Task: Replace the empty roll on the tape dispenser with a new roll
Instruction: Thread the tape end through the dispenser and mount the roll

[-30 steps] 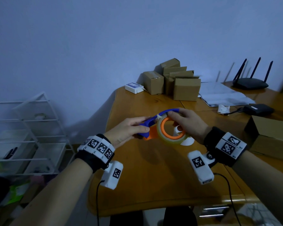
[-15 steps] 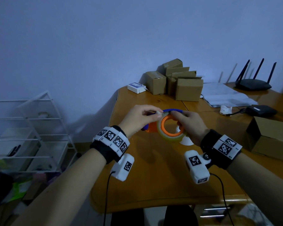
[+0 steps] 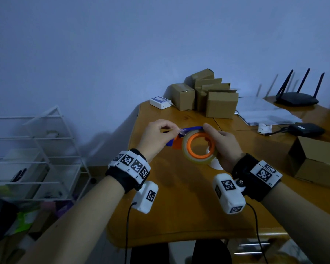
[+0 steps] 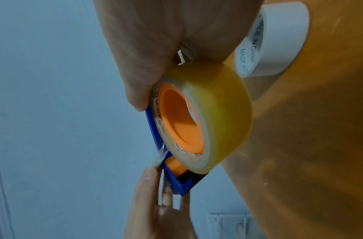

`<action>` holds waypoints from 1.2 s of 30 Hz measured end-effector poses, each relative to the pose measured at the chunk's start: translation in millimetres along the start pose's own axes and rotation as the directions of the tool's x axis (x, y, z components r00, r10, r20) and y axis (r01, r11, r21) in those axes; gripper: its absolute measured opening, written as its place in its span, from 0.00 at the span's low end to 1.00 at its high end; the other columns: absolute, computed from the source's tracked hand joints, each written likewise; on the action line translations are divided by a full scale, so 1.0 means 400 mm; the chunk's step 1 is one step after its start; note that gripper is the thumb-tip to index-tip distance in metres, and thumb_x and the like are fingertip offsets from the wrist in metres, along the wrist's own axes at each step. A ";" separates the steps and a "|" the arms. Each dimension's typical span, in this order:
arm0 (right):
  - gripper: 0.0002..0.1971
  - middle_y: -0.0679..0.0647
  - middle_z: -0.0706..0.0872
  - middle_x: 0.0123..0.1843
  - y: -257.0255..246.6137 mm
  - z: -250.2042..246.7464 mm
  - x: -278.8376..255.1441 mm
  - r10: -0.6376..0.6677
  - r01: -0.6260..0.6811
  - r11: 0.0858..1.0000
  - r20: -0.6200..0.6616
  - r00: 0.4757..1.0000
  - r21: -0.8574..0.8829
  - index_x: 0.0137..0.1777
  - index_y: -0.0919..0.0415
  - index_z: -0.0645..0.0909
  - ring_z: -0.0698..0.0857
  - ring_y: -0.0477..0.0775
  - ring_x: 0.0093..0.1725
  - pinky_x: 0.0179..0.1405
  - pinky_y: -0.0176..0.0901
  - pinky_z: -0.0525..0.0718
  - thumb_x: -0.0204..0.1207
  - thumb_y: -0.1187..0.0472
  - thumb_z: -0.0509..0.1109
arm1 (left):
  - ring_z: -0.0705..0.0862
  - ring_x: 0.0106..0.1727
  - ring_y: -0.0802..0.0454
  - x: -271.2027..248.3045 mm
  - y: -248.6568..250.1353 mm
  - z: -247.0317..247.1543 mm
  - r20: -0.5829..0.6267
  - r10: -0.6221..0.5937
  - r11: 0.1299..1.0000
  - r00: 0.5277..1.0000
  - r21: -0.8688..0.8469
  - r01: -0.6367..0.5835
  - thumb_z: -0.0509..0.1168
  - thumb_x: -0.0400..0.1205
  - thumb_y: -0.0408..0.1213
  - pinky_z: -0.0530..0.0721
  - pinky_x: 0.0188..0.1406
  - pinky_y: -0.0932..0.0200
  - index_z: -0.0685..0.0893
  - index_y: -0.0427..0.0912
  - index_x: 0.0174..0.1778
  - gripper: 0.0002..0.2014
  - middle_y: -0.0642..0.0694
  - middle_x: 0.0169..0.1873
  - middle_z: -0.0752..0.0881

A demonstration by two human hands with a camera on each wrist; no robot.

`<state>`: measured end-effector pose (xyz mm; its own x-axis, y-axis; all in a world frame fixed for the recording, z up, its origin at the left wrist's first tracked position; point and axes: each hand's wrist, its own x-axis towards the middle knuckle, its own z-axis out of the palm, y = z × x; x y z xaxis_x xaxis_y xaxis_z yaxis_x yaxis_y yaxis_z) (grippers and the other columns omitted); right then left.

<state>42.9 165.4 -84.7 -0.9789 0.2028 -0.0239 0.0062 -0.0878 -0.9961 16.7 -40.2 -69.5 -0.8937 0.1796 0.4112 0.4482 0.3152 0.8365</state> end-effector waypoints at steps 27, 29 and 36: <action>0.29 0.56 0.91 0.36 0.002 -0.027 0.027 0.082 -0.077 0.996 -0.104 0.991 0.047 0.47 0.63 0.87 0.89 0.56 0.39 0.49 0.51 0.87 0.67 0.33 0.75 | 0.77 0.72 0.54 -0.022 -0.047 -0.028 -0.002 -0.047 0.997 0.999 -0.056 0.047 0.74 0.76 0.31 0.76 0.74 0.44 0.84 0.48 0.33 0.10 0.50 0.69 0.77; 0.34 0.57 0.92 0.39 0.006 -0.035 0.034 0.095 -0.092 0.995 -0.098 0.991 0.037 0.50 0.63 0.87 0.89 0.56 0.41 0.52 0.52 0.87 0.63 0.30 0.75 | 0.75 0.73 0.55 -0.027 -0.051 -0.030 -0.001 -0.023 1.000 1.000 -0.008 0.023 0.75 0.76 0.32 0.76 0.74 0.46 0.84 0.49 0.32 0.10 0.53 0.69 0.76; 0.36 0.58 0.93 0.43 0.024 -0.051 0.041 0.091 -0.094 0.995 -0.075 0.993 -0.035 0.51 0.63 0.89 0.91 0.58 0.46 0.57 0.54 0.87 0.63 0.28 0.74 | 0.77 0.70 0.55 -0.025 -0.064 -0.039 0.005 -0.021 0.998 1.000 0.058 0.020 0.74 0.78 0.34 0.78 0.72 0.47 0.84 0.50 0.34 0.09 0.54 0.67 0.78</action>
<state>31.2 187.8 -96.3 -0.9563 0.2661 -0.1209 0.1053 -0.0721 -0.9918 14.0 -64.7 -89.4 -0.9027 0.1774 0.3920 0.4303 0.3725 0.8222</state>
